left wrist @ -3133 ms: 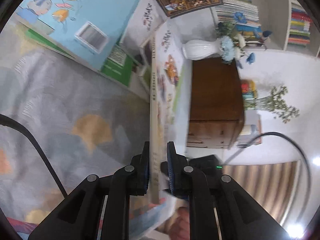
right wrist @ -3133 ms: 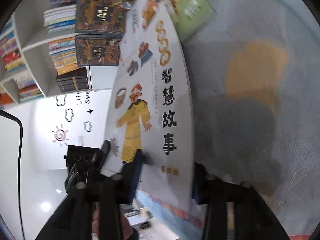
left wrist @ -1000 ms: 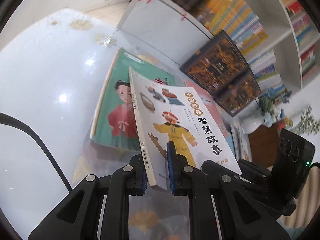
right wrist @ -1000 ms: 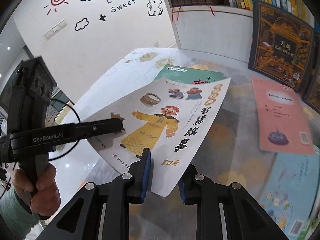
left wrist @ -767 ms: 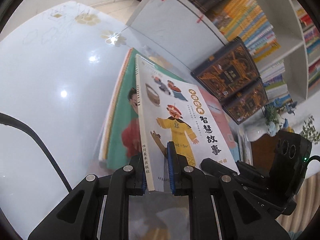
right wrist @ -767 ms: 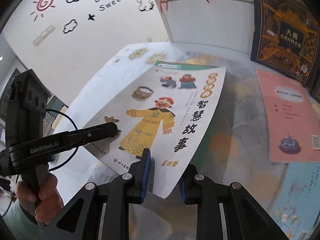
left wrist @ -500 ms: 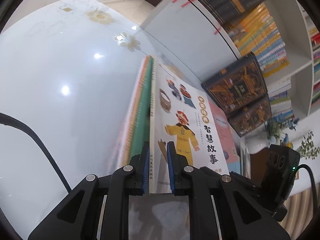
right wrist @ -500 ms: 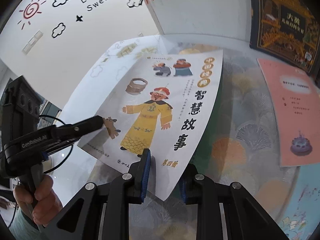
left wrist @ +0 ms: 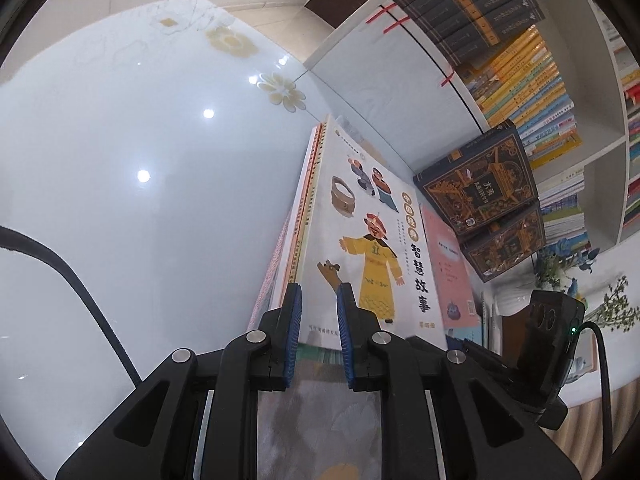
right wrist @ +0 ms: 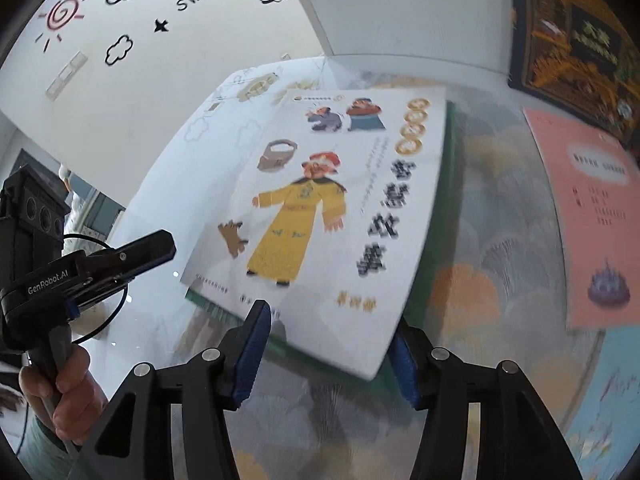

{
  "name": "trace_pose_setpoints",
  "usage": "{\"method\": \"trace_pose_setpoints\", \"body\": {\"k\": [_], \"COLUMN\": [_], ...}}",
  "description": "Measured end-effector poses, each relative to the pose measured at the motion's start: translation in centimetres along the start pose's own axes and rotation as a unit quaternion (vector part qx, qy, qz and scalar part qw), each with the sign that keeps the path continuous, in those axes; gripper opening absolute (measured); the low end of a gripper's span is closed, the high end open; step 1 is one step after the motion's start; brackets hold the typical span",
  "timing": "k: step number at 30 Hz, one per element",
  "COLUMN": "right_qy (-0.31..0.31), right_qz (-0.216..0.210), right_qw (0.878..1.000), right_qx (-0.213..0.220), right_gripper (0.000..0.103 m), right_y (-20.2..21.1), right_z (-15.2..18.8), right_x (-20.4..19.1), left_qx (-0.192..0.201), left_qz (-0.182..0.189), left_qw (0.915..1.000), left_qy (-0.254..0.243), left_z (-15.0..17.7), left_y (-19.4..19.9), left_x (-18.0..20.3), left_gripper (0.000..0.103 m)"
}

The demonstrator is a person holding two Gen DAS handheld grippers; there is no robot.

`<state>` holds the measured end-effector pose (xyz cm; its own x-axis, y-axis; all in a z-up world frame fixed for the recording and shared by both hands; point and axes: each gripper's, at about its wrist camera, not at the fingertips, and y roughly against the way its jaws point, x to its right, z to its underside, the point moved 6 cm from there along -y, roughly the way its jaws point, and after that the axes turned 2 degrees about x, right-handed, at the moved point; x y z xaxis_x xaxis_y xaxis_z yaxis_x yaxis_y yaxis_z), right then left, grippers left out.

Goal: Organize books
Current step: 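Lower the white book onto the green book and open both grippers, then move both grippers to the white Shanhaijing book on the pile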

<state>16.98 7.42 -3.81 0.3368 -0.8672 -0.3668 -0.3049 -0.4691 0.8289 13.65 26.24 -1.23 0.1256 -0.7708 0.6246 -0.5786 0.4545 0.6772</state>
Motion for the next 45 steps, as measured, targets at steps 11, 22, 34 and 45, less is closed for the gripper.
{"method": "trace_pose_setpoints", "body": {"k": [11,22,34,45], "right_qy": [-0.105,-0.259,-0.332,-0.313], "right_qz": [-0.013,0.017,0.075,0.116], "right_qw": [0.994,0.962,0.929,0.932], "right_qx": [0.024,0.089,0.149,0.143], "right_gripper": [0.054,0.054,0.054,0.034], "right_y": [7.7,18.6,30.1,31.4], "right_z": [8.2,18.5,23.9,21.2], "right_x": [5.4,18.6,34.5,43.0], "left_qx": [-0.020,-0.065,-0.133,-0.142], "left_qz": [-0.007,0.023,0.052,0.018], "left_qw": [0.9903,0.9672,0.9549,0.9592], "left_qy": [-0.137,-0.244,-0.260,-0.244], "left_z": [4.9,14.0,23.6,25.1], "left_y": [1.7,-2.0,-11.4,-20.9], "left_x": [9.0,23.0,36.3,41.6], "left_gripper": [0.071,0.071,0.071,0.058]}}
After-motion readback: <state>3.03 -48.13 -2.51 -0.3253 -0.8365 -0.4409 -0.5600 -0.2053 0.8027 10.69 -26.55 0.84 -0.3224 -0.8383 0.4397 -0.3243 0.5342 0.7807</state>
